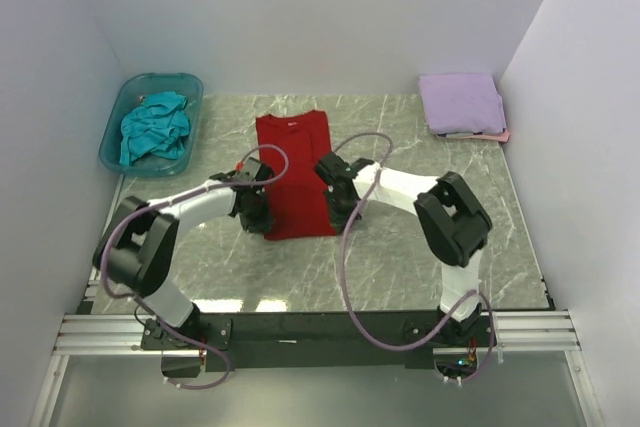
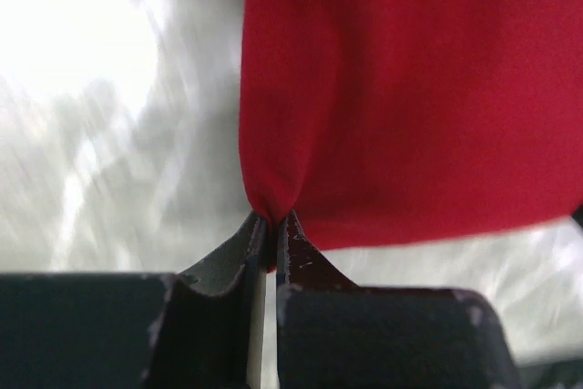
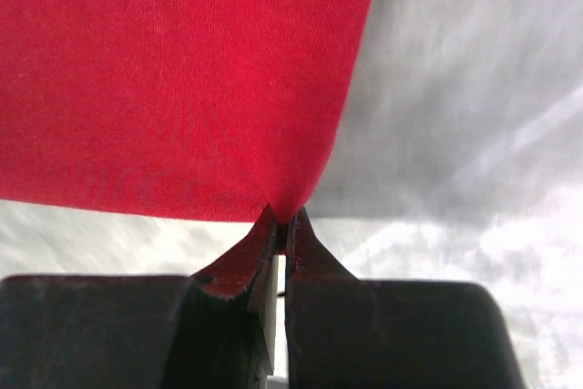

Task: Fold and stack the t-shirts
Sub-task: Fold the tshirt

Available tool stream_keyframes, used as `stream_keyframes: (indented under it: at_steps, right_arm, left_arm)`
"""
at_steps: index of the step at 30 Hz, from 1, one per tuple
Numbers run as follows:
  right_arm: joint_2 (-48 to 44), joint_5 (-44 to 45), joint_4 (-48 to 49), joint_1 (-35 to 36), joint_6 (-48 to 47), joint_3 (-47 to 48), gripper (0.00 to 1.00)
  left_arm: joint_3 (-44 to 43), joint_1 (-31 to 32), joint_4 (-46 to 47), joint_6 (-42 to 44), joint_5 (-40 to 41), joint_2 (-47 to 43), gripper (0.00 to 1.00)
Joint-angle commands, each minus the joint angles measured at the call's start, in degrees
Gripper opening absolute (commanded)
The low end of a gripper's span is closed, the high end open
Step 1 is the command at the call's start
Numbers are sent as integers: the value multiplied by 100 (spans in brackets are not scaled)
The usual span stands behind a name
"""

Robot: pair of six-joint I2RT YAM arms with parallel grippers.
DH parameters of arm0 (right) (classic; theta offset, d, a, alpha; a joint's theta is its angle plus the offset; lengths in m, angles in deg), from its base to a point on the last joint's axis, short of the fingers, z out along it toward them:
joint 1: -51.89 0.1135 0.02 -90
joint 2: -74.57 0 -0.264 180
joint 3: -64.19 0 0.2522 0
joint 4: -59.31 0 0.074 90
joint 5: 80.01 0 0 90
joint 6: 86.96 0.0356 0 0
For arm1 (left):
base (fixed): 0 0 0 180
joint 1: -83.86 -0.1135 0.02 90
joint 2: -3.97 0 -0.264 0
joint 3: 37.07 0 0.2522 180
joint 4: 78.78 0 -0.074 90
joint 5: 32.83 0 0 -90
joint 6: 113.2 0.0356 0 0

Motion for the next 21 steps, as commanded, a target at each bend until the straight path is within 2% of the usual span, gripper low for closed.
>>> stream_keyframes:
  at_steps: [1, 3, 4, 6, 7, 8, 10, 12, 17, 21]
  right_arm:
    - [-669, -142, -920, 235, -335, -979, 0]
    - [-1337, -273, -1131, 516, -317, -1332, 0]
    - [-1592, -317, -1237, 622, -239, -1691, 0]
    - [-2365, -553, -1510, 928, -55, -2174, 0]
    - [-2603, -607, -1702, 1017, 25, -2317, 0]
    - [-3049, -625, -1808, 1114, 113, -2423, 0]
    - [-3377, -617, -2150, 1281, 306, -2590, 0]
    - [-3712, -564, -2397, 1326, 368, -2478, 0]
    - [-3783, 24, -3118, 1168, 158, -1485, 0]
    - [-3493, 183, -3303, 896, -263, -458, 0]
  left_arm:
    - [455, 346, -953, 120, -657, -934, 1]
    - [833, 610, -1244, -38, -809, -1367, 1]
    - [964, 959, -1411, -161, -914, -1847, 1]
    - [1343, 1356, -1973, -723, -1037, -2359, 1]
    - [1439, 1750, -2131, -1134, -1177, -2875, 1]
    - [1571, 1928, -2455, -1355, -1231, -3133, 1]
    - [1625, 2358, -2694, -1951, -1301, -3790, 1]
    - [1564, 2518, -2905, -2192, -1459, -4170, 1]
    - [688, 2431, -3091, -1947, -1056, -3857, 1]
    - [106, 2019, -3012, -1490, -889, -3234, 1]
